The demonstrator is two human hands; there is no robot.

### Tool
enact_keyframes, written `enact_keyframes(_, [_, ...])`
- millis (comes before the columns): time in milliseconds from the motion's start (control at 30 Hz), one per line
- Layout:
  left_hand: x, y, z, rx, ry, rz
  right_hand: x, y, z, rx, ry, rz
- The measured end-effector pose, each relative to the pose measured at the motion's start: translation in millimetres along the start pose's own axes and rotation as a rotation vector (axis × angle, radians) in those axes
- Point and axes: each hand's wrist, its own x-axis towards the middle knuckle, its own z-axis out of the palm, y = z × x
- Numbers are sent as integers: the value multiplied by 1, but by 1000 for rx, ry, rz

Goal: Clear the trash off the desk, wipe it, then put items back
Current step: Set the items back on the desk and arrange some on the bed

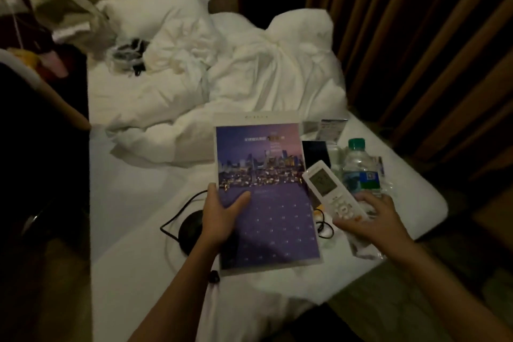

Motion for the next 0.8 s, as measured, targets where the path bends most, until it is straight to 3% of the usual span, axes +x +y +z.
enact_keyframes(400, [-71,87,92,31,-317,198,-133,13,-107,259,346,141])
enact_keyframes(600, [-136,106,220,132,-567,210,-215,69,-192,332,476,168])
enact_keyframes(800, [-230,120,377,238,-795,225,-307,150,-302,365,744,276])
